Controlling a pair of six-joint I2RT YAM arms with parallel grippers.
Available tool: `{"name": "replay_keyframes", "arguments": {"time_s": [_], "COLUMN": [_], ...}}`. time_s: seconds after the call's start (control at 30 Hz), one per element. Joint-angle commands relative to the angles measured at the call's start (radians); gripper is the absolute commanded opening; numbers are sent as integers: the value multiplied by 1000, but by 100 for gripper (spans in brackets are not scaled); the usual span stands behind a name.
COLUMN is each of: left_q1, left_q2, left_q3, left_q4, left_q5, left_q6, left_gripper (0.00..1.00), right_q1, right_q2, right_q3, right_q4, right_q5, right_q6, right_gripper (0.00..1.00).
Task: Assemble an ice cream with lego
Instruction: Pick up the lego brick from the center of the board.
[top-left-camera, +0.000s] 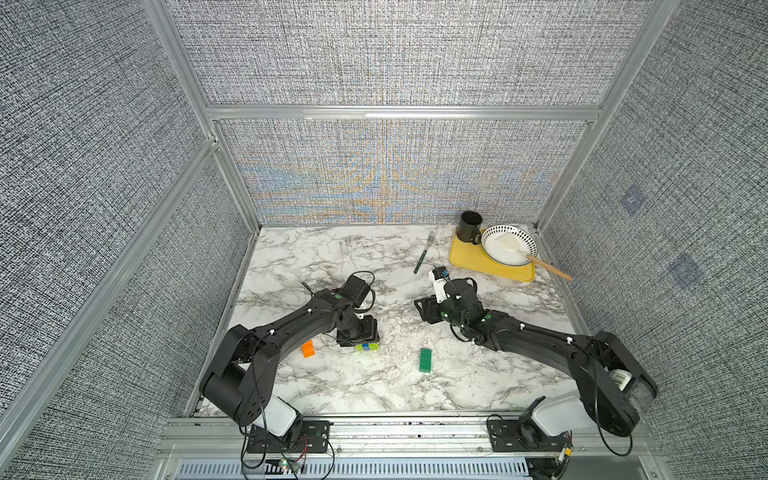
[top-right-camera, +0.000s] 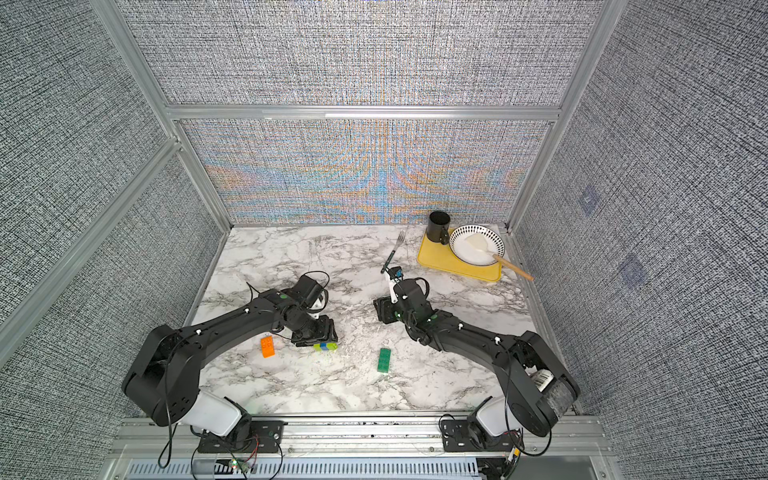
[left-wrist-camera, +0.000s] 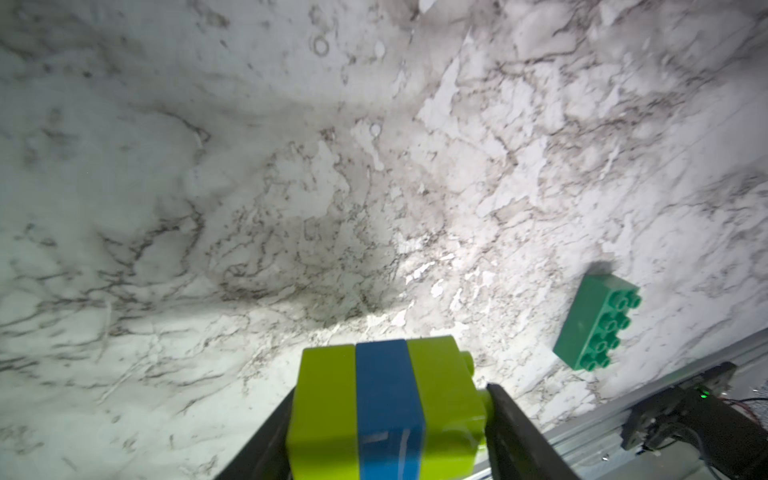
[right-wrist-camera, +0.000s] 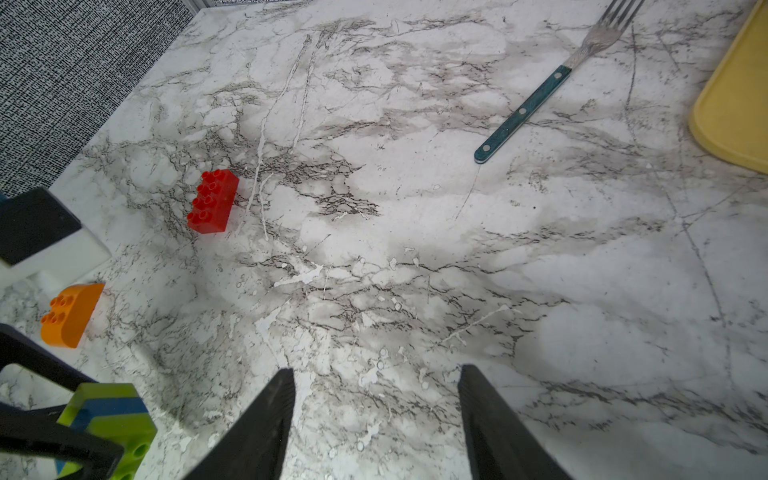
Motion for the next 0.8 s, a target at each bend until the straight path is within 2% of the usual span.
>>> {"name": "replay_keyframes", "arguments": {"time_s": [0.0, 0.23, 0.47, 0.63, 0.77], "left_q1": [24, 78, 78, 56, 45], "left_q2": [-29, -97, -115, -67, -24], "left_q3": [-4, -45, -135, -169, -166], "left_q4": [114, 386, 704, 913, 1025], "left_q5": [53, 88, 7, -6, 7], "left_q6": [-93, -319, -526, -650, -720], "left_gripper": [45, 42, 42, 42, 42], "right_q1": [-2, -74, -91, -64, -19], "right_q2": [-12, -77, -83, -25, 36], "right_q3": [-13, -114, -162, -143, -83], "right_q4": [32, 218, 388, 440, 426], "right_q5": [-66, -359, -581, -557, -447], "right_q6": [-11, 42, 104, 159, 194], "right_gripper": [64, 64, 64, 64, 64]}}
